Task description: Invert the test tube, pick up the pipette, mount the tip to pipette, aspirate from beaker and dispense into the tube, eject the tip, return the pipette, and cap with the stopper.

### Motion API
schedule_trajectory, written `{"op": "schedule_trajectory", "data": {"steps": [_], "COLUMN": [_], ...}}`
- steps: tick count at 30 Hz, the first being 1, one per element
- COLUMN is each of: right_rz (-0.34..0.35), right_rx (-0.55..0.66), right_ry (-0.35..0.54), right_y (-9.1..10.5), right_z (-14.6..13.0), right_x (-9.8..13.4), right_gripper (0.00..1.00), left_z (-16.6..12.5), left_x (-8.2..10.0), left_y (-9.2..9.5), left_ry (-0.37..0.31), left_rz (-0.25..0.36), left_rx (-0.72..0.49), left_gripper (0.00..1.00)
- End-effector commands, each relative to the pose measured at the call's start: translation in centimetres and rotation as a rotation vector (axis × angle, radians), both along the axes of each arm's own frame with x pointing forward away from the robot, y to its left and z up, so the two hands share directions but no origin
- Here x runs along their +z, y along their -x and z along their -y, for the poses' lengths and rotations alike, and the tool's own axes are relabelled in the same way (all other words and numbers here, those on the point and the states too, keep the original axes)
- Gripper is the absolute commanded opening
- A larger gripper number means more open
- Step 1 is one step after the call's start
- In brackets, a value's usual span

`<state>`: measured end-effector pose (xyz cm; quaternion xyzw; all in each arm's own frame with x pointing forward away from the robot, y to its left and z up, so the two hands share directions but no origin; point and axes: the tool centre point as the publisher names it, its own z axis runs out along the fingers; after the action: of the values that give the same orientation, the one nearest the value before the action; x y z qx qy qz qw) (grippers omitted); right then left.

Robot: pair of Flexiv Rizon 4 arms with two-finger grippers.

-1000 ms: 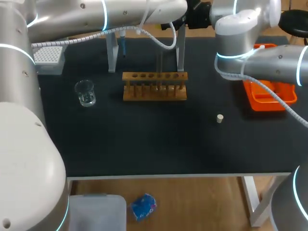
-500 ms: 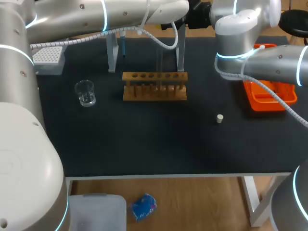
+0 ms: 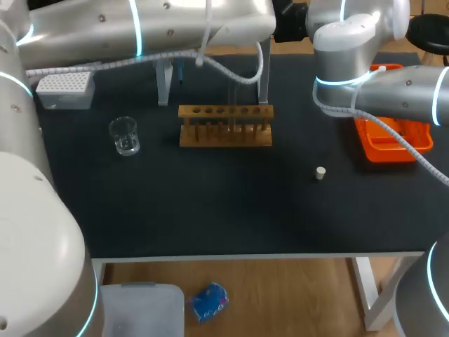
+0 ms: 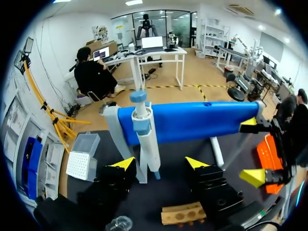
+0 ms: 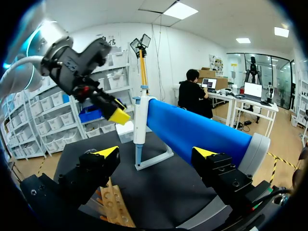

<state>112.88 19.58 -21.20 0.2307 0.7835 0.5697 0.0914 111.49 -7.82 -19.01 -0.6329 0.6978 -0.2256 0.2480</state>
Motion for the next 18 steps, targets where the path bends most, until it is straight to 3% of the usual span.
{"op": "schedule_trajectory", "data": {"steps": [1, 11, 18], "right_rz": [-0.001, -0.001, 0.049], "right_rx": [0.001, 0.001, 0.083], "right_ry": [0.000, 0.000, -0.016], "right_y": [-0.1, -0.1, 2.9], "right_z": [0.0, 0.0, 1.3], "right_x": [0.0, 0.0, 2.8], "right_gripper": [1.00, 1.00, 1.00], "left_z": [-1.1, -1.0, -0.4], "left_x": [0.5, 1.8, 2.7], "left_y": [3.8, 7.1, 8.9], "left_ry": [0.052, 0.137, 0.190], "left_rz": [0.113, 0.232, 0.312], "left_rx": [-0.077, -0.264, -0.451], "left_gripper": [0.64, 0.62, 0.59]}}
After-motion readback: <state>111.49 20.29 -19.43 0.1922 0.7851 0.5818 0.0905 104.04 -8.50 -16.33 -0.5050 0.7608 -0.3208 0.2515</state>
